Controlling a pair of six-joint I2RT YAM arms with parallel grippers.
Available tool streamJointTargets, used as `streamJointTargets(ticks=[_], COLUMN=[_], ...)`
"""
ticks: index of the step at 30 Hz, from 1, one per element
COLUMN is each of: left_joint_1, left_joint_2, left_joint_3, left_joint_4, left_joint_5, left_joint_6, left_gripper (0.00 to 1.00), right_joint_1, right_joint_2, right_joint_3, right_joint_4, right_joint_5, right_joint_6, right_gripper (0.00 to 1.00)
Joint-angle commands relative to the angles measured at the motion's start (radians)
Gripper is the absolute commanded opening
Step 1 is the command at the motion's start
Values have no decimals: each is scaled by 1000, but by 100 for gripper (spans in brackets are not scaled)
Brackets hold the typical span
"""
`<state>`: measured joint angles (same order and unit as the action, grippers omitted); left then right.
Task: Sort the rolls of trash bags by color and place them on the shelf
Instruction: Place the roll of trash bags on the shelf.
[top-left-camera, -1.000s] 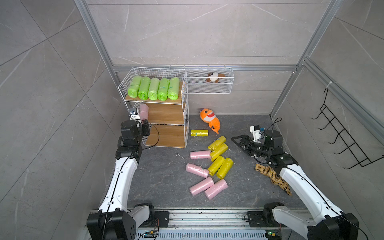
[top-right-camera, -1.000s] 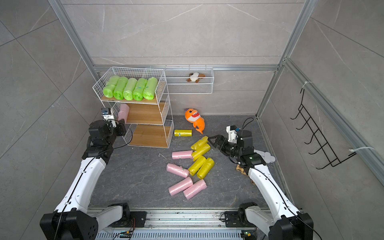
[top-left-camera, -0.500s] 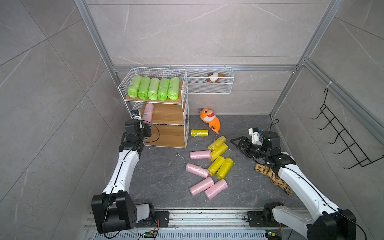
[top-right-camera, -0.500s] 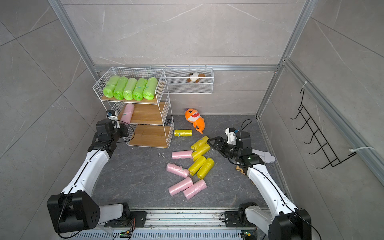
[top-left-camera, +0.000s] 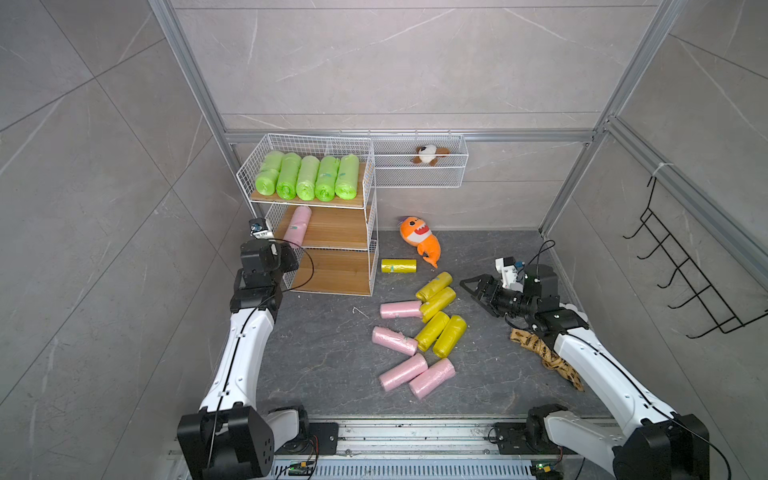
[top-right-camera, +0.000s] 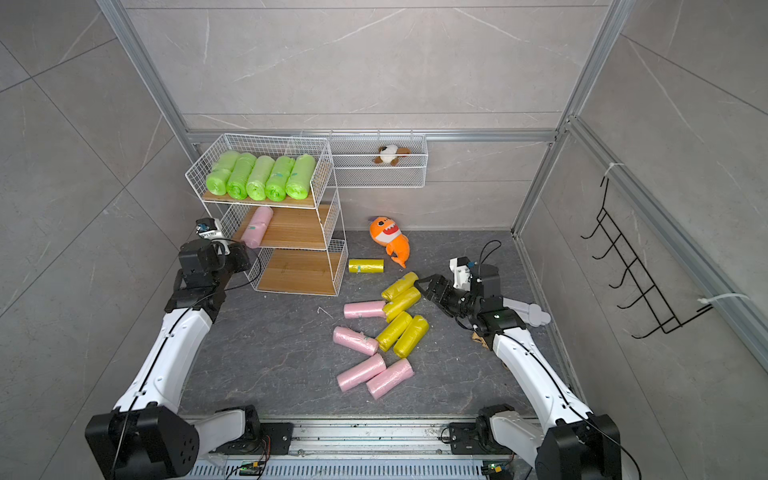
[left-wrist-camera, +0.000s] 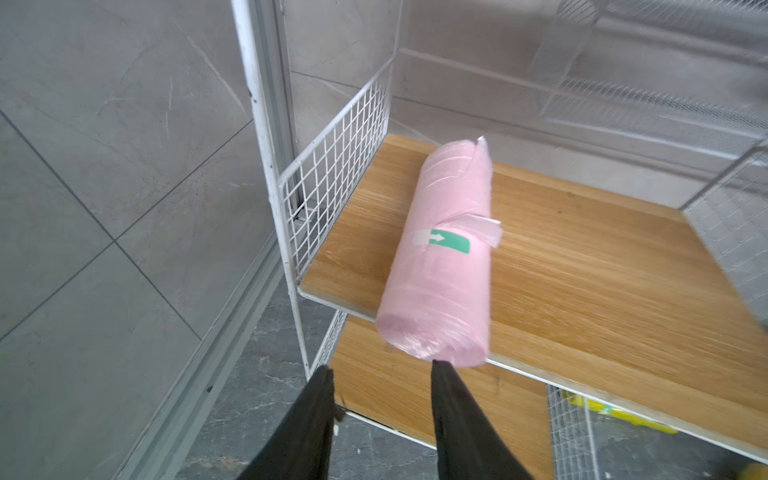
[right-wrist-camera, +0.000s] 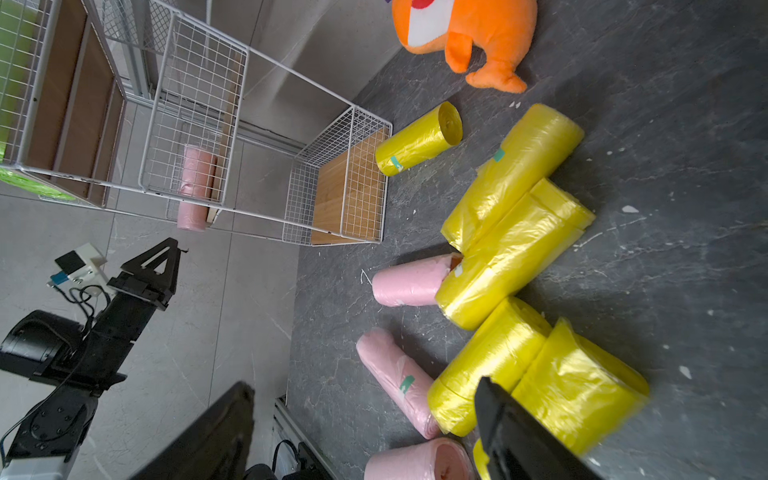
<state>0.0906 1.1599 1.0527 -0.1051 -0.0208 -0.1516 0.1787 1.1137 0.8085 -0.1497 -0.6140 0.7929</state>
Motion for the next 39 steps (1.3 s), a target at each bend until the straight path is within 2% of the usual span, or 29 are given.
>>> streamJointTargets(ticks=[1,10,17,24,29,36,39], left_joint_1=[5,7,16,18,17,21,27], left_joint_2=[-46,102,188,241,267,272,276], left_joint_3=[-17,105,177,205,213,206,207], left_joint_4=[22,2,13,39,54,70,71], left_joint_5=[127,123,83,98,101,15,-22], left_joint_6=[-69,-71,-49,-44,-45,-53,-53], left_gripper=[58,78,81,75,65,52,50], right_joint_1=[-3,-3,-3,-4,-4,-6,-4], right_joint_2=[11,8,6,13,17,18,20], right_joint_3=[-7,-22,-23,-25,-26,-29,-30], right_joint_4=[35,48,43,45,47,47,49], right_joint_5=[-19,-27,-26,-28,-30,-30,-32], right_joint_6=[16,30,28,28,29,28,29], right_gripper=[88,88,87,87,87,87,87])
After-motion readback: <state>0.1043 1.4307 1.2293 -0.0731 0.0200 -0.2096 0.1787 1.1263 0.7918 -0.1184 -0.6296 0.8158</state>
